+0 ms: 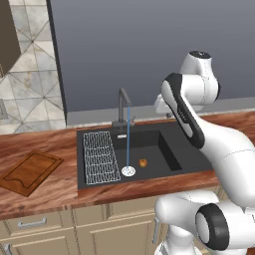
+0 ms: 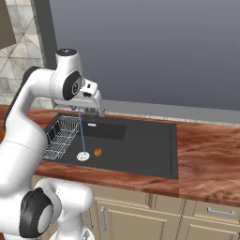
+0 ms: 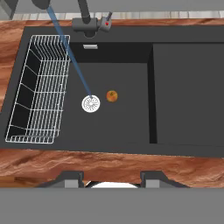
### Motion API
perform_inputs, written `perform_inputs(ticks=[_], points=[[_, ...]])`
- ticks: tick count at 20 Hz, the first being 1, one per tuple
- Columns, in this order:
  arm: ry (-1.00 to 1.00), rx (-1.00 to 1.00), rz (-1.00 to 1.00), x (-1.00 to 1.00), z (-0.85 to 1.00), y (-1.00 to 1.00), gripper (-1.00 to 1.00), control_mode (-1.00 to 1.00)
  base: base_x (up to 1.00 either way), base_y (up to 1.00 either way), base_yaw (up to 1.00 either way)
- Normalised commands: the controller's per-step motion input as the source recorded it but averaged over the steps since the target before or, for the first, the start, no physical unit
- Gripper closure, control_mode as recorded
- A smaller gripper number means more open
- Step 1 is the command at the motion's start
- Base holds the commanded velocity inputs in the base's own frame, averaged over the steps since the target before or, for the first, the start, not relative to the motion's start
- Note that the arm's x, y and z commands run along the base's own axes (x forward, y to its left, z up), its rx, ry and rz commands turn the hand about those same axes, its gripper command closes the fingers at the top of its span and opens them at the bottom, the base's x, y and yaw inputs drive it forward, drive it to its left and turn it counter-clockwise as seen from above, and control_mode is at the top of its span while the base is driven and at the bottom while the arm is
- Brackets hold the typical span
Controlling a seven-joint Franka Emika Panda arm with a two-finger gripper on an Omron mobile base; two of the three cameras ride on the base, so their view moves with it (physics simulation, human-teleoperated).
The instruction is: Pick the apple from the sink and place it on the cutting board to airdry. Then turn off the sink faucet.
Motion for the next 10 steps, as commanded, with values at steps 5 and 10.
perform_inputs(ticks=[5, 10], points=[[0.00, 0.00, 0.00, -0.04, -0.04, 0.02, -1.00, -1.00, 0.00, 0.00, 0.00], [0.00, 0.00, 0.00, -0.10, -0.23, 0.13, -1.00, -1.00, 0.00, 0.00, 0.00]])
